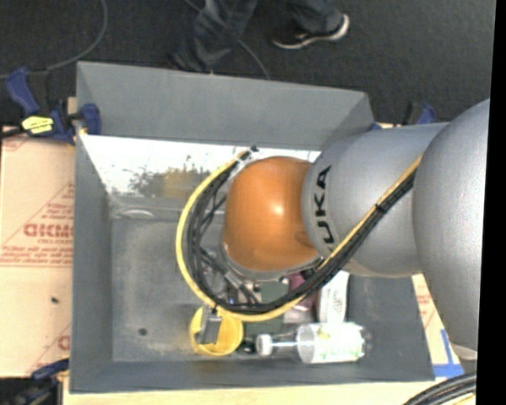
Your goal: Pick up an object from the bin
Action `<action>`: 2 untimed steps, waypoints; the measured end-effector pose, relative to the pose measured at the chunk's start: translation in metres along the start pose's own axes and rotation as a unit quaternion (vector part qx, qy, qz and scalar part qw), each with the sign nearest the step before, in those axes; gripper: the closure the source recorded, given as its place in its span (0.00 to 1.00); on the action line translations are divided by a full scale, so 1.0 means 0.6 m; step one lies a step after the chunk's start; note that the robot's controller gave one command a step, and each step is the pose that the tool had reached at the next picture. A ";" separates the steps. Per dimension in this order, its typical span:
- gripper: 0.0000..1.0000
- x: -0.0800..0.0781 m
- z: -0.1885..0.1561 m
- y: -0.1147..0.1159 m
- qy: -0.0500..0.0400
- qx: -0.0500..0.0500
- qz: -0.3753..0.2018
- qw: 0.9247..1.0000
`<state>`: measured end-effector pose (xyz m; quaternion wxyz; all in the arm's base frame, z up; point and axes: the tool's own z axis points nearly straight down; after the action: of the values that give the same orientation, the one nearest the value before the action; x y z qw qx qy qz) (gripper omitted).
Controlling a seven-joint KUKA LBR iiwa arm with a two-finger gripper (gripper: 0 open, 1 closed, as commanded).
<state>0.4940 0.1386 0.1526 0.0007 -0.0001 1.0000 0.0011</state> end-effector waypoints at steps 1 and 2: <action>0.00 -0.014 0.106 -0.040 0.001 0.000 0.096 0.995; 1.00 -0.022 0.164 -0.045 0.002 -0.003 0.153 0.988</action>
Offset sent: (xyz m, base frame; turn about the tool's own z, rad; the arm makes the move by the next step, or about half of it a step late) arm 0.0103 -0.0256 -0.0702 0.4845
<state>0.5074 0.1118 0.0541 -0.0011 0.1525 0.9883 0.0046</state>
